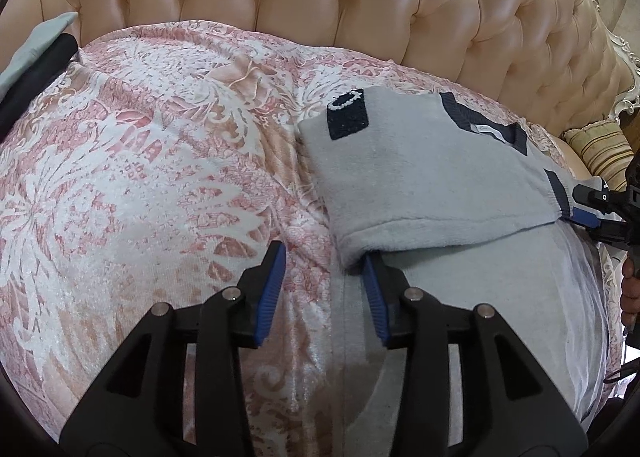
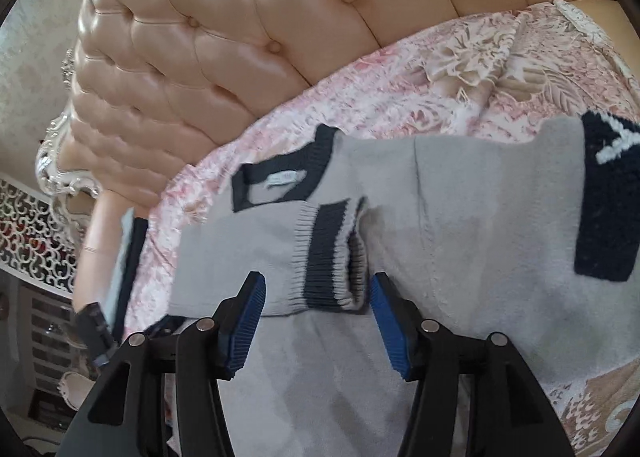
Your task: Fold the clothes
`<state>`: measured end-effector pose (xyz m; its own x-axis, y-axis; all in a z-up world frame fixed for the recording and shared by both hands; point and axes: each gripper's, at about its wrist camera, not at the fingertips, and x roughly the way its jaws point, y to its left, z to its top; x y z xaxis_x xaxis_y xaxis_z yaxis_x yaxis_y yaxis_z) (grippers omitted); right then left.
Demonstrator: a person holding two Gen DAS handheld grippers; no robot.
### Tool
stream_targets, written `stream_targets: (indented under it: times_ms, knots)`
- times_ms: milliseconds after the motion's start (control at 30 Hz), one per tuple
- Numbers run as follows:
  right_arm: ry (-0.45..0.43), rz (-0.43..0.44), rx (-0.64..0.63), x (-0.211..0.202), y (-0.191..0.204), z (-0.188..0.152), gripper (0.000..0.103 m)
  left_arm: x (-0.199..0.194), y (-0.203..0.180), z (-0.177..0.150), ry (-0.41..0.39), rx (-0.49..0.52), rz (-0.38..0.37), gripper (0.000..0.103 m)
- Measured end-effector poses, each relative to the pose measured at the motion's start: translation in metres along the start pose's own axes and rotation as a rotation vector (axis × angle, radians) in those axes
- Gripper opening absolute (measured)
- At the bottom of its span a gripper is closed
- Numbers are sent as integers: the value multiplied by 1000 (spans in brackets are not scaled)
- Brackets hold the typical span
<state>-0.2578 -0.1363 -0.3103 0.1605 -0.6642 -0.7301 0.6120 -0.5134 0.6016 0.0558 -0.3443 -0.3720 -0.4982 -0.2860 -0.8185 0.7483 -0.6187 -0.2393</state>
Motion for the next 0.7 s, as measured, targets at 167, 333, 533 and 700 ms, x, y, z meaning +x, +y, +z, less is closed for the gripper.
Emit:
stream_targets:
  times_ms: [167,333,533,700]
  knots:
    - [-27,-10,-69,-1,18,-1,6,0,0,-1,-6,3,7,44]
    - [-68,44,-94,-25,33,-4,5,-3,-1,-1,-21,15,16,45]
    - [-6,-23,-56,-16,17,-13,6,-4,-1,-2,-26,36,51,49]
    - [20,-76,-68,-12,11,-19,6,-6,-5,-5,-29,97,113,54]
